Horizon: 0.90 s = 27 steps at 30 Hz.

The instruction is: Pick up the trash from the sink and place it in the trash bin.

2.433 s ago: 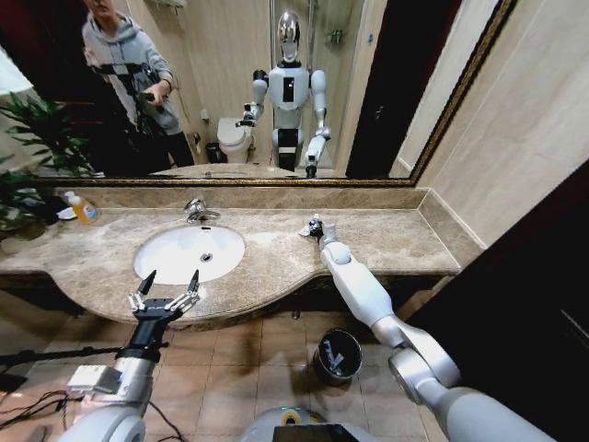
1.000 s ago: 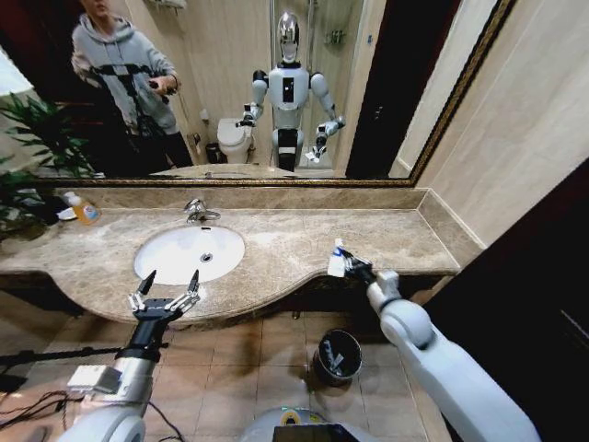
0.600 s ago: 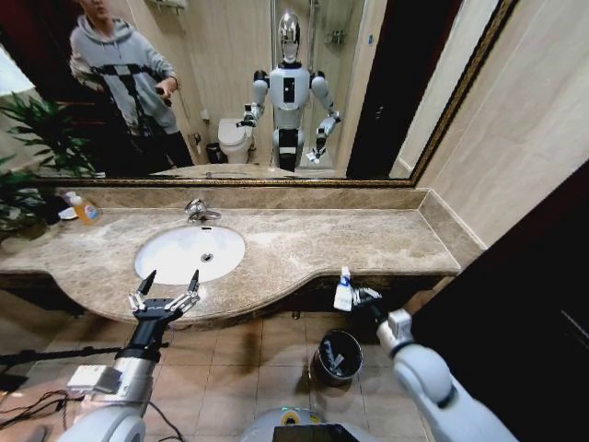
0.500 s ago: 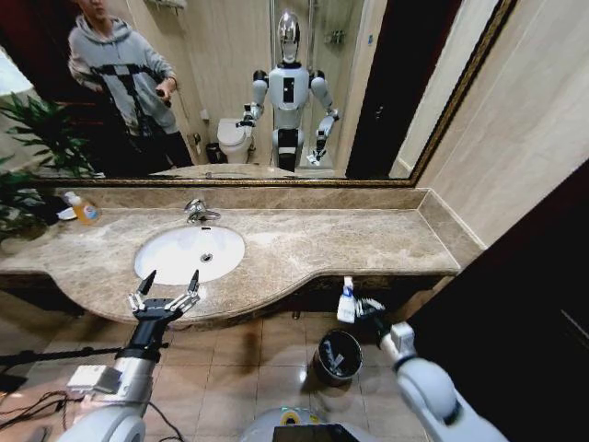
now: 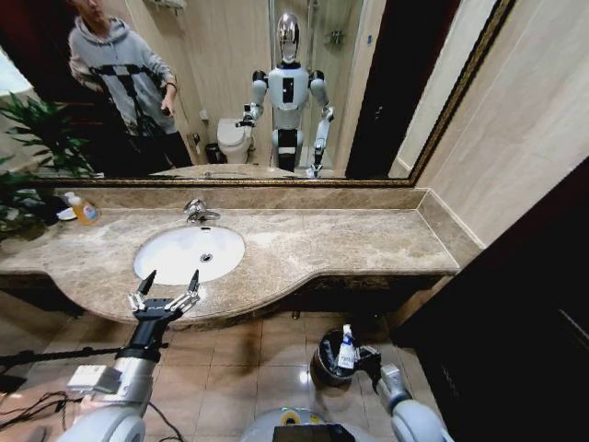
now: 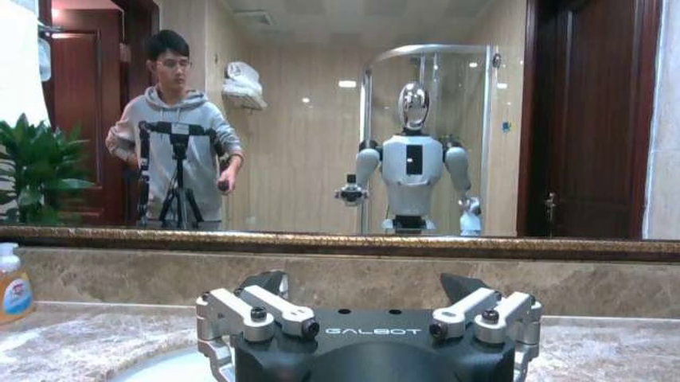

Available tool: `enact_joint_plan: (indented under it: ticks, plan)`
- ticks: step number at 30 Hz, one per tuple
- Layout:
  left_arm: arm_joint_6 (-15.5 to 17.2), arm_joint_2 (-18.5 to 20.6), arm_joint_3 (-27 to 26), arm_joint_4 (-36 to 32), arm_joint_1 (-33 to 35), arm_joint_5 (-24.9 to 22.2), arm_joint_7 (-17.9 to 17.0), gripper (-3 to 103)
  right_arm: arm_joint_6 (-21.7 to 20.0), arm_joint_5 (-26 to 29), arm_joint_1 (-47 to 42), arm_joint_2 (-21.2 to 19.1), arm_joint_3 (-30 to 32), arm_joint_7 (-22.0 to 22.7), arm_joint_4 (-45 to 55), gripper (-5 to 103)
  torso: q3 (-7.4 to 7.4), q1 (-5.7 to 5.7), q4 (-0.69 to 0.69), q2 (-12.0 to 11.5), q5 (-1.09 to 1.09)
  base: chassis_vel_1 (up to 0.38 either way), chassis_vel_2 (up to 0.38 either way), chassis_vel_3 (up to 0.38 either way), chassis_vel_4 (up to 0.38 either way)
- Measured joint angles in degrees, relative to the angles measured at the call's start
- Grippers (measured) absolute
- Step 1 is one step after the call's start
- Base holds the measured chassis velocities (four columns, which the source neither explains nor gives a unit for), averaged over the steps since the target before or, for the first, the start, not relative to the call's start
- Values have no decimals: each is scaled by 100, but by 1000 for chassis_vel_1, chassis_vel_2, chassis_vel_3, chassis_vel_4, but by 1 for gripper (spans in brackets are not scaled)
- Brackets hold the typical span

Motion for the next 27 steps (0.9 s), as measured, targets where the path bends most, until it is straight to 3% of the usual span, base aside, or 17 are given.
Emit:
enact_joint_plan:
  ticks: [12,18,24,27]
  plan:
    - [0,0,0,0,0,0,0,100,65,-254,1281,207,-438,-459,-2281,0,0,0,0,0,-1,0,0,0,0]
    - [0,0,0,0,0,0,0,100,538,-918,1934,377,-484,-795,-3565,0,0,0,0,0,0,0,0,0,0]
    - [0,0,0,0,0,0,0,100,849,-1317,2377,556,-453,-876,-4430,0,0,0,0,0,-1,0,0,0,0]
    - [0,0,0,0,0,0,0,100,1196,-1737,2681,684,-354,-903,-5044,0,0,0,0,0,-1,0,0,0,0]
